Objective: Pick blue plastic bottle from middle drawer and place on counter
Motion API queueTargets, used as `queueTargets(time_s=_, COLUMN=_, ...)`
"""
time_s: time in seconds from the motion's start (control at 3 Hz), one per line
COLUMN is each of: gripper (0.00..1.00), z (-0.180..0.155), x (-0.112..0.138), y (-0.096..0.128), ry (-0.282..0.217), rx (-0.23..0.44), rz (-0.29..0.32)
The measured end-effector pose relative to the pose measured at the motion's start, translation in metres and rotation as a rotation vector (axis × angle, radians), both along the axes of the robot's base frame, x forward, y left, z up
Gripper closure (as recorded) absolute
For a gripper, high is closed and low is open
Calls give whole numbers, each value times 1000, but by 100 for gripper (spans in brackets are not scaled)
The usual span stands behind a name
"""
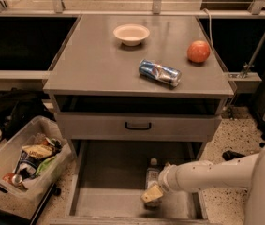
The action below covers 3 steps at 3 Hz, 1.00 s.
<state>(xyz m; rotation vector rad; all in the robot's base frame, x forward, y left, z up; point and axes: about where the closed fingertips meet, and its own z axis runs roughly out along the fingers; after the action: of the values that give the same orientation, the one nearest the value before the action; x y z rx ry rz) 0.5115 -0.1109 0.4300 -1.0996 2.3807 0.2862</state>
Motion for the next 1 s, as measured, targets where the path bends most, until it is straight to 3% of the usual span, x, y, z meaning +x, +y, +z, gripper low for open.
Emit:
queueTargets(time_s=0.33, gripper=0, z=-4, x=-14, y=-21, ry=36, rx=7, rz=-205)
queueTargets(time_s=0.67, gripper=0, z=-14, x=-29, y=-23, ry=56, rx=-8, rz=-257)
queueTargets(time_s=1.0, gripper=0, z=-14, x=-29, y=-22, ry=57, rx=-7, rz=-255)
